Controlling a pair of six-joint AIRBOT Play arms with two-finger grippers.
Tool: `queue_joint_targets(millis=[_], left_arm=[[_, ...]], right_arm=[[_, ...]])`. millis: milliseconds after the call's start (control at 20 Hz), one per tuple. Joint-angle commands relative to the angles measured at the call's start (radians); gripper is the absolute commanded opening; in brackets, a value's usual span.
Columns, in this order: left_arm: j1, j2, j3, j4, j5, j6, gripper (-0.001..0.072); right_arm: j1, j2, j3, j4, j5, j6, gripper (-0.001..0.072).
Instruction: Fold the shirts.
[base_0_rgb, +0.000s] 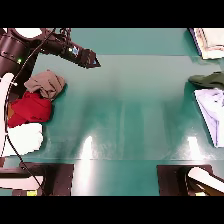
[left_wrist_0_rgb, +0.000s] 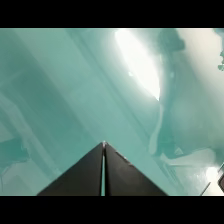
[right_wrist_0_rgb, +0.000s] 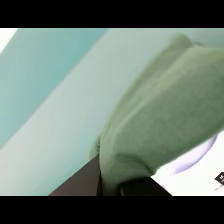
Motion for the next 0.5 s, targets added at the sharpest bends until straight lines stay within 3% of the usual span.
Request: queue_joint_targets(millis=[0,300,450], left_arm=[[-0.001,0.000,0.000,0.005,-0.008,0.002,0.0024],[-0.001,0.000,0.000,0.020,-0.012,0.008,0.0024],[-0.001,0.000,0.000,0.022,-0.019,0.026,0.0024]], right_arm=[[-0.051,0.073,0.010,-0.005,0.072,-0.003,0.0017],[-0.170,0.239,-0.153,-0.009,0.120,-0.003,0.0017],[-0.195,0.290,-0.219,-0.180,0.173,-0.002,0.0018]])
